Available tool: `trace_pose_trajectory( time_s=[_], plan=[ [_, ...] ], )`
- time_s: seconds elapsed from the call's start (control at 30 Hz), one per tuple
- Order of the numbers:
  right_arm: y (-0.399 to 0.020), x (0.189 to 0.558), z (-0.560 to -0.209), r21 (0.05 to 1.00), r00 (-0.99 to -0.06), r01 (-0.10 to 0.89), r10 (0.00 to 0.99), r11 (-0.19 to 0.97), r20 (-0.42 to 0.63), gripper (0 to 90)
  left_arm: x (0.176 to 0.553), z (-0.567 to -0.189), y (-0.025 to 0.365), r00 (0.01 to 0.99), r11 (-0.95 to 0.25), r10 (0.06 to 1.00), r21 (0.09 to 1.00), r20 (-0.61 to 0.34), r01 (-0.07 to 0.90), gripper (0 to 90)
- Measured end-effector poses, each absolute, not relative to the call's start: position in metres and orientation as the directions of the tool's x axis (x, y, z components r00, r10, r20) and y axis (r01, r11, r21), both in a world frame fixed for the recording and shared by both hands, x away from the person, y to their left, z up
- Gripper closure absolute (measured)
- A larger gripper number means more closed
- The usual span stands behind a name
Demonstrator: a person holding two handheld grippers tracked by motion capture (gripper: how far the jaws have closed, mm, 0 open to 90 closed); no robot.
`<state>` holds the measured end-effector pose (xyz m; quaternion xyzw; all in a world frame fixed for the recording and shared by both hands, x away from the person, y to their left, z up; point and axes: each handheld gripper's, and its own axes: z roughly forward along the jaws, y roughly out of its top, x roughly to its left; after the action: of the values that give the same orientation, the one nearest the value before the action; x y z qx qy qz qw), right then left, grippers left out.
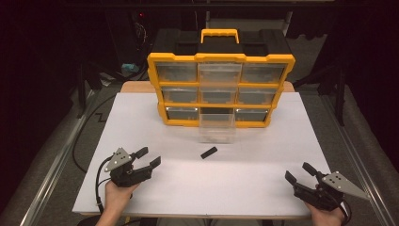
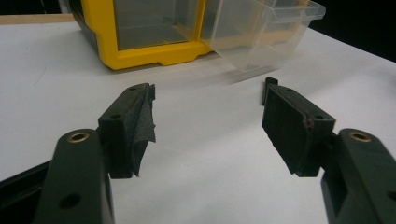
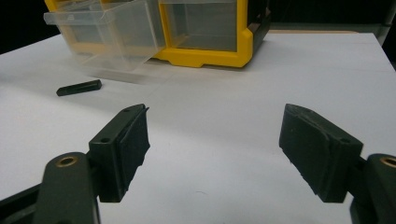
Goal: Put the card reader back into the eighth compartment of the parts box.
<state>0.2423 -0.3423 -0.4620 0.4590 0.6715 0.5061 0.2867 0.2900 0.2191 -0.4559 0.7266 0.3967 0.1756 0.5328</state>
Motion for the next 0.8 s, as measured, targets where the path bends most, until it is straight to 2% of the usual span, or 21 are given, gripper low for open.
trace_pose_trajectory(
  time_s=[0.8],
  plan=[
    [-0.342, 0.243, -0.463, 0.942, -0.416, 0.329, 0.905, 0.064, 0.084, 24.5, 0.302, -0.456, 0.197, 0.654, -0.135, 0.735, 0.907, -0.178, 0.399, 35.4]
  ],
)
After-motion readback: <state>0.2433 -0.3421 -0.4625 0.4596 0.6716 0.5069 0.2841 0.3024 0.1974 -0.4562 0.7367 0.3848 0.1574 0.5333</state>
